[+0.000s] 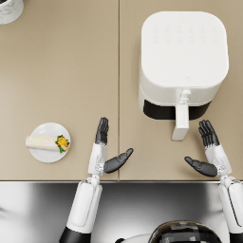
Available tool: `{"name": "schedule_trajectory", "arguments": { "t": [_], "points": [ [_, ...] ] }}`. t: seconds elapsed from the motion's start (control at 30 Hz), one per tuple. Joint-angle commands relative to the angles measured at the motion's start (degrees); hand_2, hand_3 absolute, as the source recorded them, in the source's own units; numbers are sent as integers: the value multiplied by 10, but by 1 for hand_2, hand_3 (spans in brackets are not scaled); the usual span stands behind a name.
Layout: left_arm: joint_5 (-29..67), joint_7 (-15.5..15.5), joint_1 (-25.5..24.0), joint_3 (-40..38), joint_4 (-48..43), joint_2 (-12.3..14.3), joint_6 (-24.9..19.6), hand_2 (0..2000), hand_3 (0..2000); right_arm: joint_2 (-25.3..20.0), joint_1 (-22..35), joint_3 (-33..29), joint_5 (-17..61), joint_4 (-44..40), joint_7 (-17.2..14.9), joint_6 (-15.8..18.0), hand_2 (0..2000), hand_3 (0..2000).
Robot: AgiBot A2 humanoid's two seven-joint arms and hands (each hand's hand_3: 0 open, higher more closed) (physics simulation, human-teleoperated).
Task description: Pick up the chicken rolls and place it into the air fryer
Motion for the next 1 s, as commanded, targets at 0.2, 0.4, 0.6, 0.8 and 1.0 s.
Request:
{"name": "schedule_trajectory", "arguments": {
  "t": [0.2,0.4,0.6,0.8,1.0],
  "points": [
    [0,0,0,0,0,0,0,0,0,0,0,0,0,0,0,0,0,0],
    [0,0,0,0,0,0,0,0,0,0,0,0,0,0,0,0,0,0],
    [0,-42,-10,-26,-11,3,-43,0,0,-17,17,6,0,-1,43,-42,0,0],
    [76,-56,-29,-87,-26,6,-56,0,0,-26,12,14,50,-9,56,-55,0,0],
    [230,-57,-45,-167,-59,13,-58,0,0,-41,22,22,149,-26,58,-57,0,0]
  ]
}}
